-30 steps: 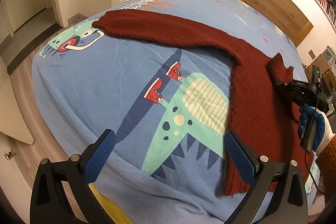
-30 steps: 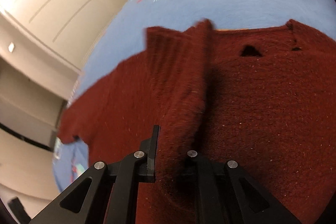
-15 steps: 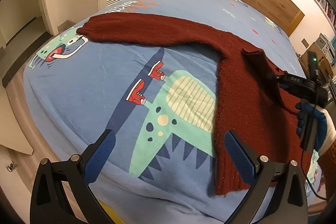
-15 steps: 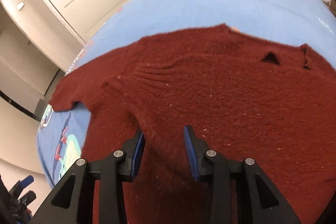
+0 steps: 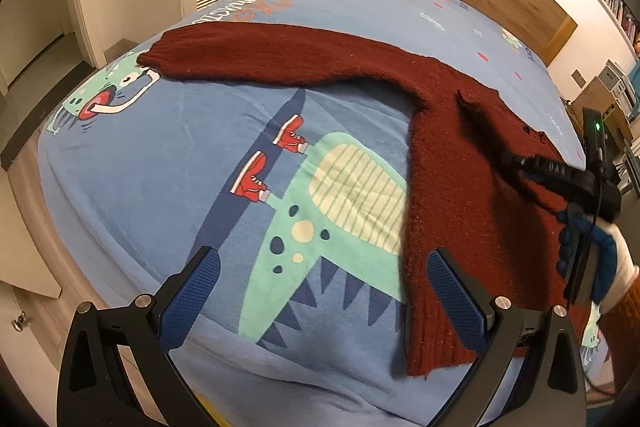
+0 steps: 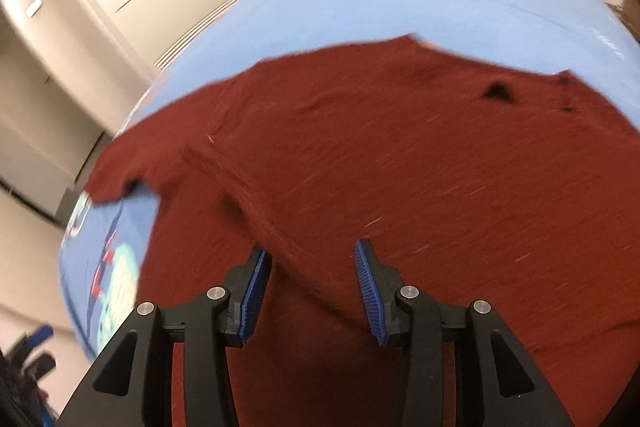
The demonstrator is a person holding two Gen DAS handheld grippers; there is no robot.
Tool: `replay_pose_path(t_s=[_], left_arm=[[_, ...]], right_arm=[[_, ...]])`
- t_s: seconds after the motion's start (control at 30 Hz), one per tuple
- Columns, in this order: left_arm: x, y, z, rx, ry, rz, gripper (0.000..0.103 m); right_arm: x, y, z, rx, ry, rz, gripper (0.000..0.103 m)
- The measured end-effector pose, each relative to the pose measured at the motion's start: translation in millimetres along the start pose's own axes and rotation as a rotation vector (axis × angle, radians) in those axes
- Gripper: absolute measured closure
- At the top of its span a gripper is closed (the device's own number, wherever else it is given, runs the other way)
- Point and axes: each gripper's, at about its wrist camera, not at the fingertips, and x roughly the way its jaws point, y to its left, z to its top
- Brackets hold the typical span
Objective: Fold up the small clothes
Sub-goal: 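Lower the sleeve onto the sweater back and open the right tool, then lift the right tool away from the sweater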
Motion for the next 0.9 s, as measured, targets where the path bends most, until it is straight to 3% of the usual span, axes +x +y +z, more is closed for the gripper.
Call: replay_pose_path(t_s=[0.2,0.33,0.43,0.5,0.7,0.8,0.9], left_arm=[[1.2,4.7,0.8,-0.001,-0.003,0.012,0.001],[5.7,2.7,1.1,0.007,-0.002,0.024,0.001],[6.2,-0.8,1.0,0.015,-0.012,0.033,0.001],[5.9,-2.7,2.4,0.018,-0.022,0.037,0.001],[5.4,-12.0,10.7,0.045,-0.057,0.032,0.001],[5.2,-19.0,13.5,0.070,-0.061,0.029,0.001],[6.9,-23.8,14.8,0.077,-0.057,0.030,0.001]], right_arm=[[-13.4,12.2,-6.5,-0.047,-0.003,0.044,0.057],[-23.8,-3.0,7.2,-0.054,-0.059,-0.116,0.055],[-13.3,-12.2,7.6,-0.038,-0.038,-0.191,0.052],[-0.5,-11.8,-1.3,-0.041,0.004,-0.192,0.050],[-18.9,-23.6,-17.0,0.013,-0.042,-0.124,0.049],[-38.9,-48.5,-19.7,0.013,-0.082,-0.218,0.048],[-63.5,-98.3,-21.5,0.099,-0.124,-0.339,0.048]])
